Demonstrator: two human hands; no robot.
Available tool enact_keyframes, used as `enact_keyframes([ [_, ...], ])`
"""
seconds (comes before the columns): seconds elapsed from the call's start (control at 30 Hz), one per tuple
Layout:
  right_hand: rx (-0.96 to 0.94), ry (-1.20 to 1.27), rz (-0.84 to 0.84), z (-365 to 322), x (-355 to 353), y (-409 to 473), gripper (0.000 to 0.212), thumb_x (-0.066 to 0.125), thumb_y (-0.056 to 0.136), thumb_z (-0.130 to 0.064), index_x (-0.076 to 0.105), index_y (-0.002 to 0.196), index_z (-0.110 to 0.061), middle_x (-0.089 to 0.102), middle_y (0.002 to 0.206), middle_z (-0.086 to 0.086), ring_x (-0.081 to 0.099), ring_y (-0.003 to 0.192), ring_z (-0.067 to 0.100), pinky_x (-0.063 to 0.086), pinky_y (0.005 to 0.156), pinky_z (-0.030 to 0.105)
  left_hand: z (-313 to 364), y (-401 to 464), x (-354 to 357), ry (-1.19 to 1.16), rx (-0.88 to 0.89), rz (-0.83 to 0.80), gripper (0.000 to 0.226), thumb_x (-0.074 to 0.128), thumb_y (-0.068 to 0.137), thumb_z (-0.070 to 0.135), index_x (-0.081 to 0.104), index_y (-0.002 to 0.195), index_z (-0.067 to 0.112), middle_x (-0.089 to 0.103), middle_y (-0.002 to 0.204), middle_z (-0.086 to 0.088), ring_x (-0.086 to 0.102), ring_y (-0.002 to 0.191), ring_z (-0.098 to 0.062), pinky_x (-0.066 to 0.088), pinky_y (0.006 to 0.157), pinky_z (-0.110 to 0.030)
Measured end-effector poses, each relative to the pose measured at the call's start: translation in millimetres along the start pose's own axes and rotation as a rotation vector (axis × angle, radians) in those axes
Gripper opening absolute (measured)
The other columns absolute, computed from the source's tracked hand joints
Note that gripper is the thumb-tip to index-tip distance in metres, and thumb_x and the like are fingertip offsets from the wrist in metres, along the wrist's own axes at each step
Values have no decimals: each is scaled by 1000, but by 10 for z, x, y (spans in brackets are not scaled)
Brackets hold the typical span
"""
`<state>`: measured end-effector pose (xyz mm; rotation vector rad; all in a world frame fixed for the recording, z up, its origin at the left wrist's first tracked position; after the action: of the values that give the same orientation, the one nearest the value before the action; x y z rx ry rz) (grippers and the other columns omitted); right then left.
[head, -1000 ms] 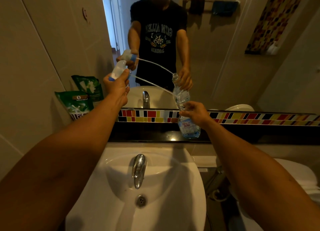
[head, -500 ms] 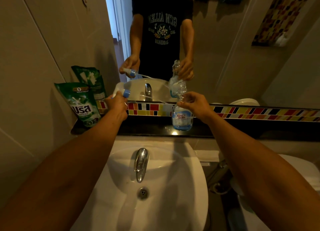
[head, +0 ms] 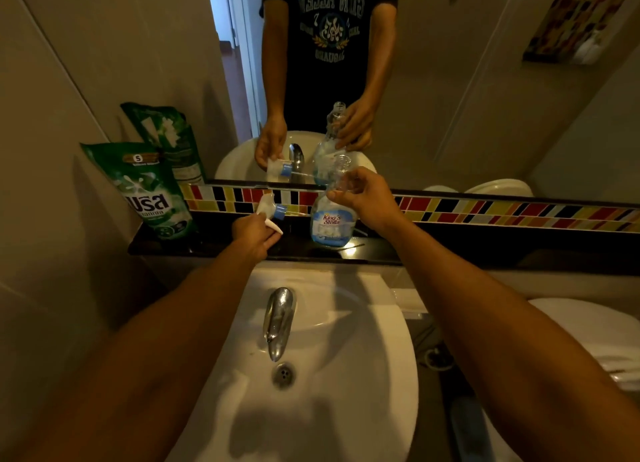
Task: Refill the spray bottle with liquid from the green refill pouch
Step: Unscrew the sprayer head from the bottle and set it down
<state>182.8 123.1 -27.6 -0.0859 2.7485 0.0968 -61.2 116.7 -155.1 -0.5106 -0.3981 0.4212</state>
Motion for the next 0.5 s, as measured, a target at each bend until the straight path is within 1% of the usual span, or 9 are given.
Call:
enact_keyframes([
  [0.07,-2,-11,-20,27,92,33,33,80,90,-17,63,118,-10,69,104,0,67,94,12,58,79,25,-59,68,-3,27,-8,19,35,53,101,6,53,135,-1,61,120,-21,63,109,-32,56,89,-44],
  [0.1,-4,-21,-22,50,125,58,32,79,90,-17,64,116,-10,68,104,-1,67,94,12,57,77,23,-87,100,-5,36,-15,27,35,53,100,4,52,135,-1,61,119,-22,63,107,-32,56,86,-44],
  [0.2,-2,-17,-25,127,201,132,31,80,89,-17,65,116,-12,69,110,2,67,98,16,58,83,30,-192,223,-47,83,-51,77,36,55,99,4,54,134,-1,63,118,-21,67,104,-31,58,85,-42],
  [0.23,5,-15,-32,155,226,157,31,79,90,-16,65,117,-12,69,112,2,67,98,15,59,84,31,-215,261,-83,135,-52,109,35,57,97,6,56,132,-1,65,111,-19,68,93,-27,59,78,-36],
  [0.27,11,-14,-42,178,249,175,31,79,90,-17,65,117,-12,69,113,2,66,98,13,58,82,29,-228,297,-126,204,-44,147,34,59,95,8,59,128,0,65,99,-14,65,77,-21,56,66,-30],
  [0.3,14,-17,-51,196,270,190,31,78,90,-17,64,118,-13,68,113,1,66,97,12,57,80,27,-226,336,-170,276,-26,185,33,61,93,10,61,124,0,62,88,-10,58,65,-16,48,56,-26],
  [0.33,13,-19,-56,210,287,204,32,78,91,-18,64,119,-13,68,114,1,66,98,11,56,79,25,-218,371,-193,337,-4,207,32,63,91,11,63,121,0,58,81,-7,52,59,-13,42,52,-25],
  [0.4,6,-20,-60,227,311,236,35,78,91,-19,65,122,-12,68,117,2,66,102,14,57,81,26,-216,428,-206,417,15,206,31,65,90,9,64,120,1,58,84,-8,52,62,-14,42,54,-25],
  [0.5,15,-14,-70,254,337,279,40,78,91,-20,64,127,-12,68,121,4,66,109,18,58,88,31,-205,461,-211,531,10,212,30,66,91,9,63,120,1,68,103,-13,64,79,-22,46,58,-27],
])
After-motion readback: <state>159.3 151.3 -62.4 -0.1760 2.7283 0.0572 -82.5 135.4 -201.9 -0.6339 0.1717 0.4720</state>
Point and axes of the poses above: each hand's wrist, its own y-axis towards the middle knuckle, its own x-axis out of the palm, z = x × y, the point moved 8 cm from there along y, towards the middle knuckle
